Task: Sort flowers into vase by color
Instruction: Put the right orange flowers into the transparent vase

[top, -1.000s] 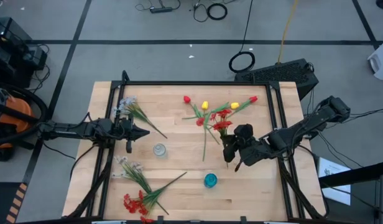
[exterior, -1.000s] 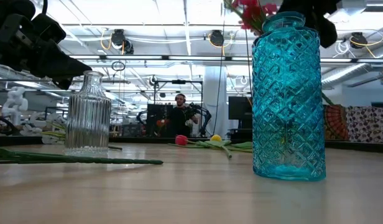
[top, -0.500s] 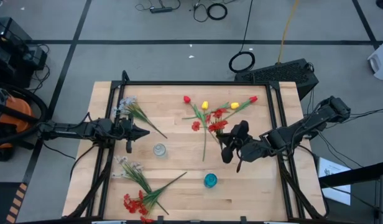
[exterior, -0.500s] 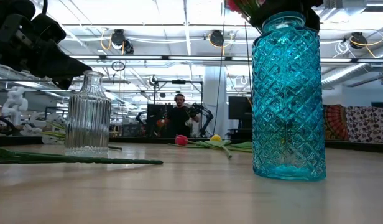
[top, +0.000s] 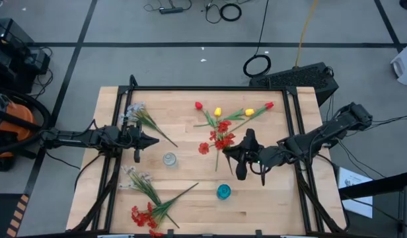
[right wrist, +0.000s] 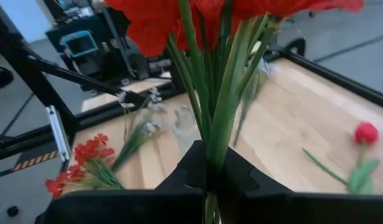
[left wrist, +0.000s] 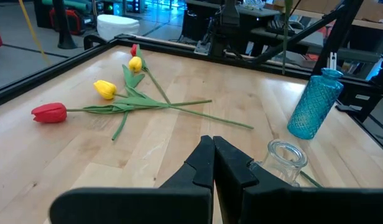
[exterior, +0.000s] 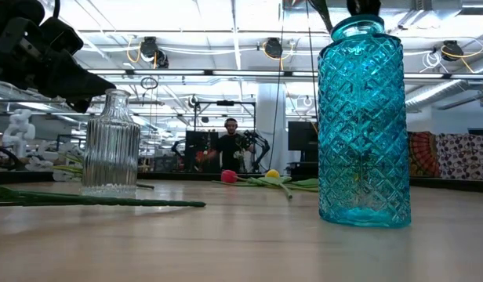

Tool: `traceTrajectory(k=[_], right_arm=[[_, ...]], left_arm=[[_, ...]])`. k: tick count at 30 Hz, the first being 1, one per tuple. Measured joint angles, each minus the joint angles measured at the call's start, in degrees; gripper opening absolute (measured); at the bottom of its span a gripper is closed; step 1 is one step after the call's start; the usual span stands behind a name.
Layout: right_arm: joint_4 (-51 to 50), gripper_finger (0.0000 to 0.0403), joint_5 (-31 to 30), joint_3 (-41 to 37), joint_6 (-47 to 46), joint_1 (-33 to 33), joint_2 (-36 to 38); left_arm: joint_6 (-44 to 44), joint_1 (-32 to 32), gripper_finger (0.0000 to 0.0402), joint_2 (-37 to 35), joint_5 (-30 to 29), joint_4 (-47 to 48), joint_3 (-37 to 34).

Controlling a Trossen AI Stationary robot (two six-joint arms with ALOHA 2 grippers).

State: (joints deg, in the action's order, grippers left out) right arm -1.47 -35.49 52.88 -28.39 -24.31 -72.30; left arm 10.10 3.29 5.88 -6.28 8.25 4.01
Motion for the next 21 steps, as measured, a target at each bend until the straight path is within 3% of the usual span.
traceTrajectory(k=[9,21], right_arm=[[15.0,0.0004,5.3,0.0,6.1,2.3,-4.7],[54.6,0.0004,11.9,0.0,19.1,7.4,-19.2]], left_arm=[[0.0,0.0,0.0006,0.0,0.0,0.0,0.0],[0.0,0.0,0.0006,0.0,0.0,0.0,0.0]])
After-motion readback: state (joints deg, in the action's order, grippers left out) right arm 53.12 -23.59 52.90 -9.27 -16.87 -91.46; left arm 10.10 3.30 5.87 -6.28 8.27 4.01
